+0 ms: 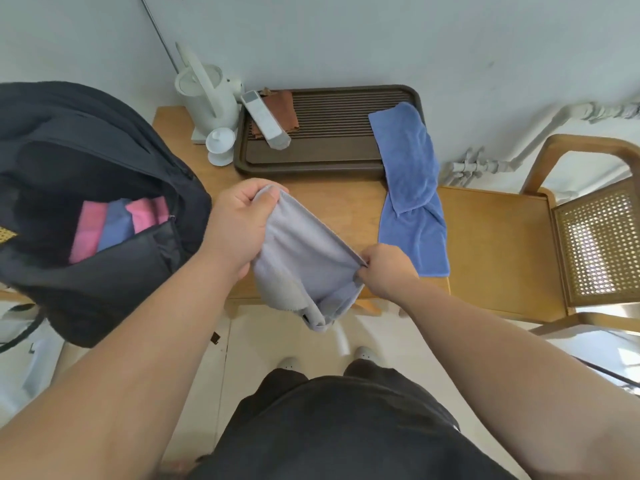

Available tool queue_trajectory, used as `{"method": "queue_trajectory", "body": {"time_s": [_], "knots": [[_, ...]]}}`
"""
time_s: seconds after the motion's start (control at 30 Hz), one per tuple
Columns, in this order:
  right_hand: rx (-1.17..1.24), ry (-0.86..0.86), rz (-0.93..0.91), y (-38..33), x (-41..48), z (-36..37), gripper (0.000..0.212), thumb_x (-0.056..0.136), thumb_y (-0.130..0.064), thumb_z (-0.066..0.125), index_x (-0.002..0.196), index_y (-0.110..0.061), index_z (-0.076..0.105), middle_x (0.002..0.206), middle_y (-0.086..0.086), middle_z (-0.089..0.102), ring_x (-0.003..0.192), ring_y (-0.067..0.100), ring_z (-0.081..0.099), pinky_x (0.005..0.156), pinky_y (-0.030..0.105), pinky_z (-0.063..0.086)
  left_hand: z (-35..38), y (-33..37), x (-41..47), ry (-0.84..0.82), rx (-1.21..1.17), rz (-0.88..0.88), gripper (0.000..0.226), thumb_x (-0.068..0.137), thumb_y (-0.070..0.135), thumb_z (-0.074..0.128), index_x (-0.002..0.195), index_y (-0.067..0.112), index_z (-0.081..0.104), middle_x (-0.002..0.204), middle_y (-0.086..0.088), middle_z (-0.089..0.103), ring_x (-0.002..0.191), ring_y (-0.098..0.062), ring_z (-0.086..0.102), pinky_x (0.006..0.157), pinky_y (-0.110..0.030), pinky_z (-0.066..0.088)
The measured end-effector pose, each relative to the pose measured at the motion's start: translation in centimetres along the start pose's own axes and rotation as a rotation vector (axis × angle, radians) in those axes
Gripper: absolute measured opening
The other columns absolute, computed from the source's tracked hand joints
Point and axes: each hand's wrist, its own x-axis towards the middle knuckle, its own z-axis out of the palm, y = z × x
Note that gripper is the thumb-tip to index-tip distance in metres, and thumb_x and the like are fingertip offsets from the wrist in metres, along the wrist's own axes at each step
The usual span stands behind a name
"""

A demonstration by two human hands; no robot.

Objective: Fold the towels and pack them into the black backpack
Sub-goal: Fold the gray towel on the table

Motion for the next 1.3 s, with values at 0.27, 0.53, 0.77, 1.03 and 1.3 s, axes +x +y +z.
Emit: {"method": "queue_trajectory", "body": {"time_s": [0.27,0.53,0.77,1.03,1.3], "knots": [[0.038,0.015,0.287,10.2,0.2,-1.2,0.016,0.085,-0.013,0.05,0.071,-0.016,0.057,0.075,0.006,0.06,0.075,0.031,0.062,0.052,0.027,0.041,1.6,-5.2,0.8,0.388,0.144,-0.12,0.024,0.098,0.02,0.05,0.088,0.005,0.066,0.078,0.002,0.052,0.071,-0.008,0.045,0.065,-0.024,0.039],[0.185,0.096,0.054,14.5,1.9,-6.0,0.04,0.098,-0.033,0.054,0.064,-0.013,0.046,0.065,0.005,0.05,0.065,0.025,0.047,0.055,0.033,0.035,2.6,-9.9,1.1,0.371,0.532,-0.352,0.028,0.102,0.024,0.042,0.101,0.01,0.067,0.098,-0.009,0.063,0.091,-0.029,0.057,0.08,-0.041,0.048],[-0.083,0.045,0.111,13.5,5.3,-8.5,0.035,0.095,-0.041,0.06,0.079,-0.01,0.063,0.081,0.01,0.065,0.076,0.03,0.061,0.06,0.033,0.047,4.2,-10.8,4.3,0.352,0.513,-0.415,0.027,0.102,0.026,0.044,0.107,0.013,0.068,0.104,-0.01,0.065,0.097,-0.032,0.06,0.084,-0.039,0.05],[-0.056,0.136,0.171,13.1,10.7,-9.6,0.027,0.104,-0.029,0.041,0.095,-0.012,0.06,0.098,0.012,0.06,0.087,0.034,0.057,0.067,0.035,0.042,6.9,-13.3,9.3,0.232,0.508,-0.462,0.028,0.104,0.024,0.043,0.101,0.004,0.064,0.097,-0.017,0.061,0.088,-0.034,0.055,0.08,-0.039,0.046],[0.028,0.111,0.225,12.8,15.8,-10.6,0.023,0.104,-0.027,0.04,0.09,-0.018,0.056,0.076,0.002,0.056,0.073,0.029,0.057,0.061,0.034,0.045,6.2,-14.0,16.5,0.105,0.673,-0.296,0.026,0.106,0.031,0.036,0.094,0.016,0.055,0.095,-0.008,0.058,0.089,-0.03,0.054,0.078,-0.041,0.046]]}}
